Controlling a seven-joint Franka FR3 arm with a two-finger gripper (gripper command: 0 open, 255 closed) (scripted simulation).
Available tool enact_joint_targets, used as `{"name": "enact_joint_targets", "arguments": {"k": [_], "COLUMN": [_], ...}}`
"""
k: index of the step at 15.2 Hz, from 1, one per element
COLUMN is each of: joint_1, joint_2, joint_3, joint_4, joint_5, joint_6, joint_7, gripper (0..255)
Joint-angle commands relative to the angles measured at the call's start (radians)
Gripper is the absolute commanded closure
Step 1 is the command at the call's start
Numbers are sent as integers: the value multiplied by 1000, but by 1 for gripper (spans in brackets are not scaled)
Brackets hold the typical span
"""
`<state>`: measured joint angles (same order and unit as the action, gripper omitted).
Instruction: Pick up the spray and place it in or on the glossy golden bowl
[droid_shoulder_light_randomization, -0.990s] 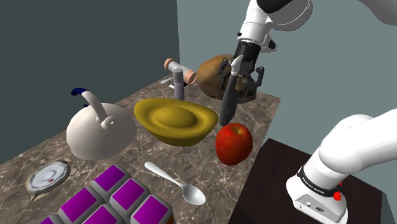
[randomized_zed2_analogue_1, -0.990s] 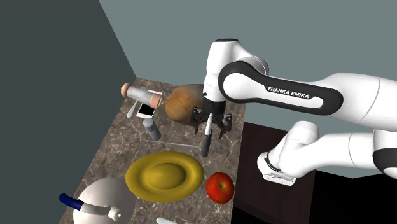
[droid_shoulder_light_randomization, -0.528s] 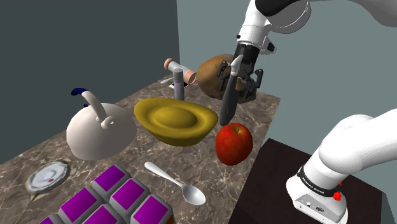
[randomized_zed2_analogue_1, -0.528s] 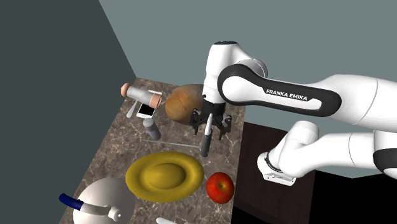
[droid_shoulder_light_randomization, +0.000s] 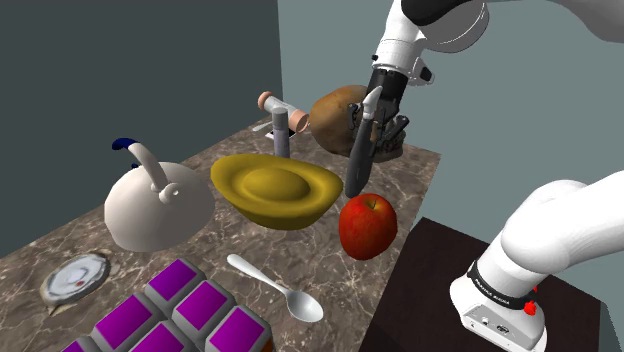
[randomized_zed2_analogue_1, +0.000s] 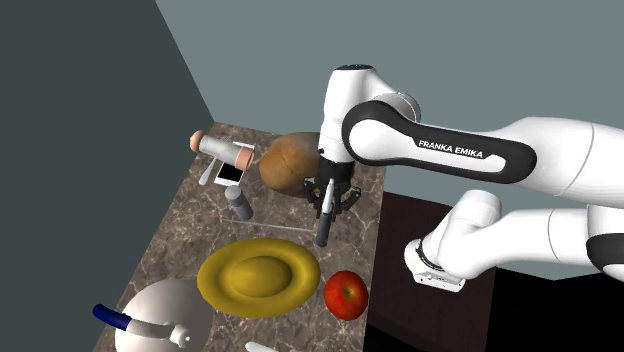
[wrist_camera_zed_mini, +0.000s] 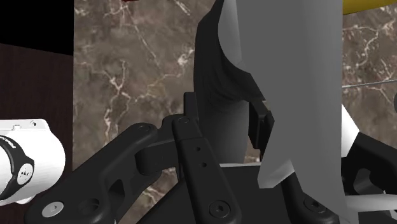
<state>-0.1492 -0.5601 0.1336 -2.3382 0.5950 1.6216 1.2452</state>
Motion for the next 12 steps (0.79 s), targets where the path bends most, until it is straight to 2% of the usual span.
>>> {"name": "enact_joint_targets", "arguments": {"k": [1, 3, 12], "joint_1": [0, 0, 0], "joint_2": [0, 0, 7], "joint_3": [0, 0, -16], "joint_4": [0, 0, 119], "joint_5": [0, 0, -11], "joint_6": [0, 0, -100], "joint_7": [0, 0, 53], "gripper": [255, 255, 255]}}
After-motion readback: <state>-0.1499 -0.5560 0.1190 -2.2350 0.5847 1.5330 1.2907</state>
